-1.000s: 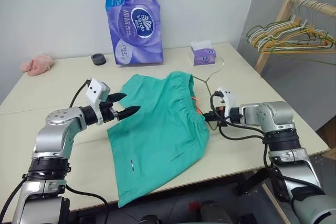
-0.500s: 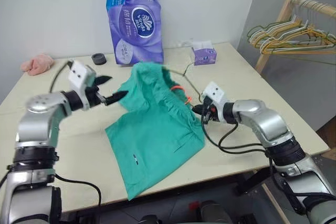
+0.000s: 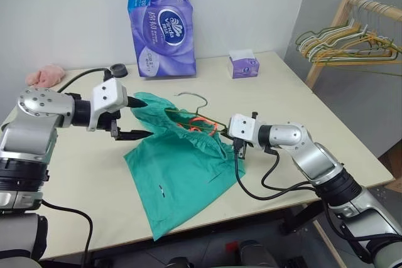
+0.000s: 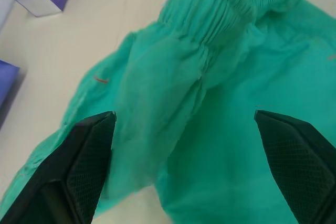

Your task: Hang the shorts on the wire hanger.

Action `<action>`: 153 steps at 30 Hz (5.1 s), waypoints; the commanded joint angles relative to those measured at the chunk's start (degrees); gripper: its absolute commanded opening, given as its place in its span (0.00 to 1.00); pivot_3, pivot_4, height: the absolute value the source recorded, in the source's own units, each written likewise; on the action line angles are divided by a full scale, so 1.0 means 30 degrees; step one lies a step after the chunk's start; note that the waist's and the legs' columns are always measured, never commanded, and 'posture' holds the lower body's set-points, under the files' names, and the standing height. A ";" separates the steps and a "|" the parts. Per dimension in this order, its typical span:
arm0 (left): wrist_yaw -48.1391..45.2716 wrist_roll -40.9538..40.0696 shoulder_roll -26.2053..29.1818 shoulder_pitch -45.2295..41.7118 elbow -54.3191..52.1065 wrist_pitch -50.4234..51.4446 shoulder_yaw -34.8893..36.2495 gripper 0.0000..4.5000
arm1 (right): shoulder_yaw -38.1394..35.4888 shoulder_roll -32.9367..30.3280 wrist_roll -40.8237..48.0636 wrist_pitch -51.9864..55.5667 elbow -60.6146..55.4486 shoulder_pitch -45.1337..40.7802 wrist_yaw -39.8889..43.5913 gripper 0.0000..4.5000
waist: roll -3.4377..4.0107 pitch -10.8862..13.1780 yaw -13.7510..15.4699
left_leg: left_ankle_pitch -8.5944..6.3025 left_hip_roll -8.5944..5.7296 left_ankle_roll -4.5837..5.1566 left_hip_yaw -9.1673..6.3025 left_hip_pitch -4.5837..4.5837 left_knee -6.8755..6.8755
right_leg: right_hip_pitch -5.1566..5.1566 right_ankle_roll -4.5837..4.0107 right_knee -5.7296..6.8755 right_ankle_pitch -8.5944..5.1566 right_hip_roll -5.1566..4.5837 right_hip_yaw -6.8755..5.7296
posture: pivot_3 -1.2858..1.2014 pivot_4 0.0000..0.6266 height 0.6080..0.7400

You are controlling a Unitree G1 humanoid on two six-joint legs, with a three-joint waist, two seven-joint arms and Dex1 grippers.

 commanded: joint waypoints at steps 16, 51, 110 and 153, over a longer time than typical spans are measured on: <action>-0.0953 -0.0173 -0.1163 0.0027 0.0420 0.0492 -0.0227 0.02 | -0.0237 -0.0622 -0.1682 -0.3439 -0.1659 -0.0036 0.1390 0.00 | 0.0000 -0.0001 -0.0080 | -0.0001 0.0010 0.0000 -0.0013 -0.0006 0.0016 | -0.0003 0.0000 0.0010 0.0000 0.0009 -0.0004 | 0.47 0.00 1.00; 0.0061 0.0302 -0.1485 0.0103 0.1609 -0.0239 0.0116 0.00 | -0.3733 0.1351 0.0723 0.3111 -0.3940 0.8320 -0.2565 0.96 | -0.0017 -0.0012 0.0347 | -0.0032 0.0011 0.0042 -0.0030 -0.0085 0.0226 | 0.0034 0.0000 0.0036 0.0000 0.0042 0.0002 | 0.46 0.00 1.00; -0.1992 -0.0630 0.1064 0.2177 -0.1715 0.1267 0.1098 0.00 | -1.4551 0.3215 1.2788 1.8223 -0.1047 0.3759 -0.7373 0.01 | -0.0002 -0.0008 -0.0008 | -0.0052 -0.0001 0.0075 -0.0110 -0.0082 0.0201 | -0.0003 -0.0022 0.0194 -0.0012 0.0027 -0.0005 | 0.47 0.00 1.00; 0.2765 0.2337 -0.3490 0.3601 -0.2452 -0.1879 -0.0892 0.00 | -0.4151 -0.6134 0.9305 1.2056 -0.6071 0.1681 -0.1336 0.50 | 0.0002 -0.0012 0.0036 | -0.0051 -0.0005 0.0076 -0.0164 -0.0108 0.0229 | 0.0005 -0.0014 0.0182 -0.0017 -0.0081 -0.0055 | 0.46 0.00 1.00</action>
